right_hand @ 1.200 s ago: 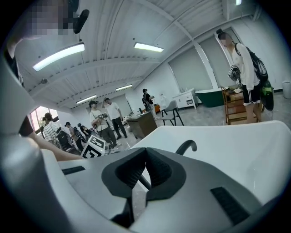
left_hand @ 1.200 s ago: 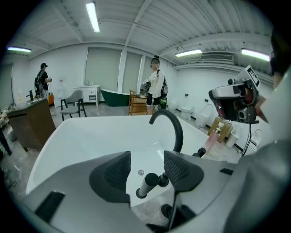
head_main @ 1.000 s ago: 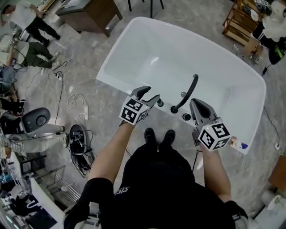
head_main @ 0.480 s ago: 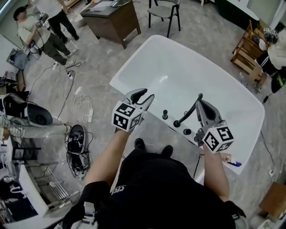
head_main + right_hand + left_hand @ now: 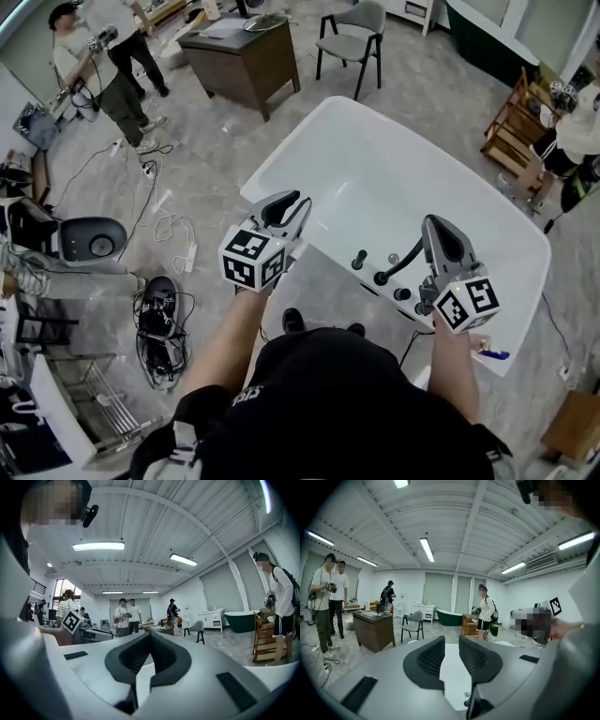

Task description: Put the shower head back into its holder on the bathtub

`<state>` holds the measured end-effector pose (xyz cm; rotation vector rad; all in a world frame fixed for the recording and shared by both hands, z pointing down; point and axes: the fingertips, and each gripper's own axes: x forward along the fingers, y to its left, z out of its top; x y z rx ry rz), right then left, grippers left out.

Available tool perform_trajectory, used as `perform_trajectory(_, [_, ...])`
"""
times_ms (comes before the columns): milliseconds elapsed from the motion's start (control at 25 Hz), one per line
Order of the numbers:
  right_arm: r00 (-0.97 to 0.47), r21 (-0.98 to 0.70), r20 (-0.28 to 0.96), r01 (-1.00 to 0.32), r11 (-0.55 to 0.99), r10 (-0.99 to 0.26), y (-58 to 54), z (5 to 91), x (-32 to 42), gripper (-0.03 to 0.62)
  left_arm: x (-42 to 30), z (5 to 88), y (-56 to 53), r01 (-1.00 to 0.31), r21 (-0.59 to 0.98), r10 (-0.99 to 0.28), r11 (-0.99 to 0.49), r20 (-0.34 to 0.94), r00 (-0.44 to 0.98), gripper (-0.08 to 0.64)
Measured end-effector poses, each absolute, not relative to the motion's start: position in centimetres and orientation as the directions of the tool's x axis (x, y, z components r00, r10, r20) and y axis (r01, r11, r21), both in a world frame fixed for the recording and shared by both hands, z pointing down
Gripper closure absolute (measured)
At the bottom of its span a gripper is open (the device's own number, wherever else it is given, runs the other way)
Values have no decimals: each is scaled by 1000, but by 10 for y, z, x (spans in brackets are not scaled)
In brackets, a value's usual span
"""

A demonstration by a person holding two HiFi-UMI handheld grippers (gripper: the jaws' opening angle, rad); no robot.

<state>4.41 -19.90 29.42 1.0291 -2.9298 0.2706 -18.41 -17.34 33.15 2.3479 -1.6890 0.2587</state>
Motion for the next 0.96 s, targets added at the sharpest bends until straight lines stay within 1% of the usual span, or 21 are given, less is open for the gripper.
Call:
perform_trajectory(200, [-786,-123,82,-618,777,-613,-193,289,29,581,-205,313,-168,-953,76,-924,-292,235,301,477])
perform_trajectory(360, [-778,-120,96,-628,769,-621,-193,286,21,581,-213,310,-168,-952,79,-923,-297,231,307,486])
perform_trajectory(960, [-804,-122,86,-595,795,-589,-189,283,3,581,-219,304,-165,-952,79,-928,-296,211,306,495])
